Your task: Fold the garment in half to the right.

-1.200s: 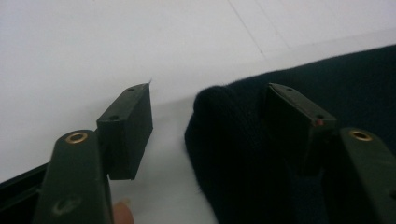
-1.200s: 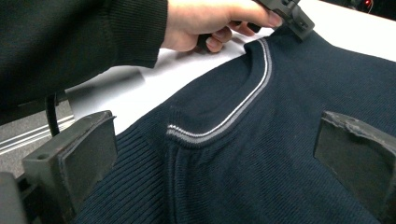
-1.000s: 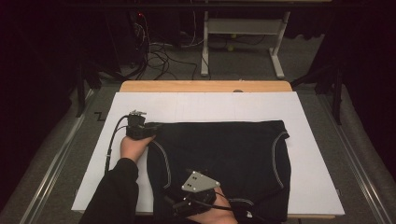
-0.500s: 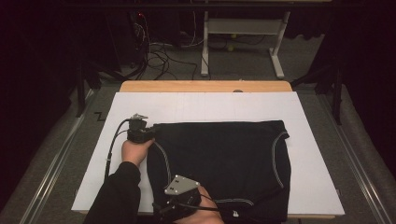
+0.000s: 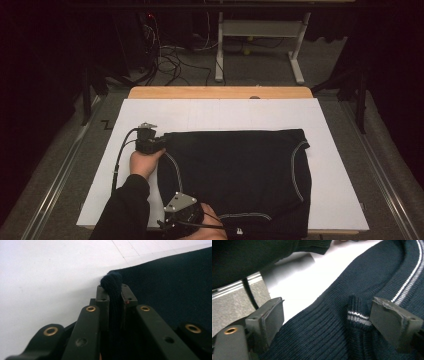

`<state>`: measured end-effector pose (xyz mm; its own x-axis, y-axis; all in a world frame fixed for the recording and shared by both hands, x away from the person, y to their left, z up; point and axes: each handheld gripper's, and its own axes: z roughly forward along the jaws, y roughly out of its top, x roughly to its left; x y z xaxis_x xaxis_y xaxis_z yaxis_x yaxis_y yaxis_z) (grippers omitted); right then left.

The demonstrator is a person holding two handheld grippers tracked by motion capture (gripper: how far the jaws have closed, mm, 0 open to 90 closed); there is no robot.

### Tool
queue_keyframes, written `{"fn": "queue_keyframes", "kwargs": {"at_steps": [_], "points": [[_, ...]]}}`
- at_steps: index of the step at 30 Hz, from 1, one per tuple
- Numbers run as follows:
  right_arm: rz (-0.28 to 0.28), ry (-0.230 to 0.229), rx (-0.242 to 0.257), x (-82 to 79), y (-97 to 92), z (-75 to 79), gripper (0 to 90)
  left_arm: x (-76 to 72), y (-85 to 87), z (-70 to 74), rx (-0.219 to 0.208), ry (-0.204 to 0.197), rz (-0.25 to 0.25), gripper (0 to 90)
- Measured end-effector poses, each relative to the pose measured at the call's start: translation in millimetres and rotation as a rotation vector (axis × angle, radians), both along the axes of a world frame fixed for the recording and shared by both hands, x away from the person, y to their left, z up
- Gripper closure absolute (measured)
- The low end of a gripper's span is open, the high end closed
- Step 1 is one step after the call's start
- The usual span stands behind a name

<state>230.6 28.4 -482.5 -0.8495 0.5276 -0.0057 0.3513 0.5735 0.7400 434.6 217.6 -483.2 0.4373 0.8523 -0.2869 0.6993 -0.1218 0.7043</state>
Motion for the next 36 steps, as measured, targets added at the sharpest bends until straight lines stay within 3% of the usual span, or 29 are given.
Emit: {"fn": "queue_keyframes", "kwargs": {"at_steps": [4,9,16,20,27,36], "points": [[-0.018,-0.041,-0.044,-1.8,1.7,-0.5,23.4,-0.3,-0.2,0.1,0.002,-0.001,0.0,76.4],[-0.049,-0.08,-0.072,-1.3,-0.1,0.5,40.9,-0.6,-0.4,0.1,0.002,-0.002,0.002,76.4],[-0.078,-0.108,-0.088,1.1,-3.6,1.3,62.4,-0.7,-1.1,0.1,0.009,-0.005,0.004,76.4],[-0.112,-0.091,-0.062,3.6,-6.4,1.8,72.1,-0.7,-1.2,0.1,0.01,-0.005,0.004,76.4],[-0.128,-0.052,-0.005,5.7,-11.5,5.9,75.2,-0.4,-1.3,0.1,0.012,-0.004,0.008,76.7],[-0.126,-0.134,0.053,0.6,-19.9,23.9,75.5,-0.7,-1.5,0.6,0.015,-0.005,0.013,76.9]]}}
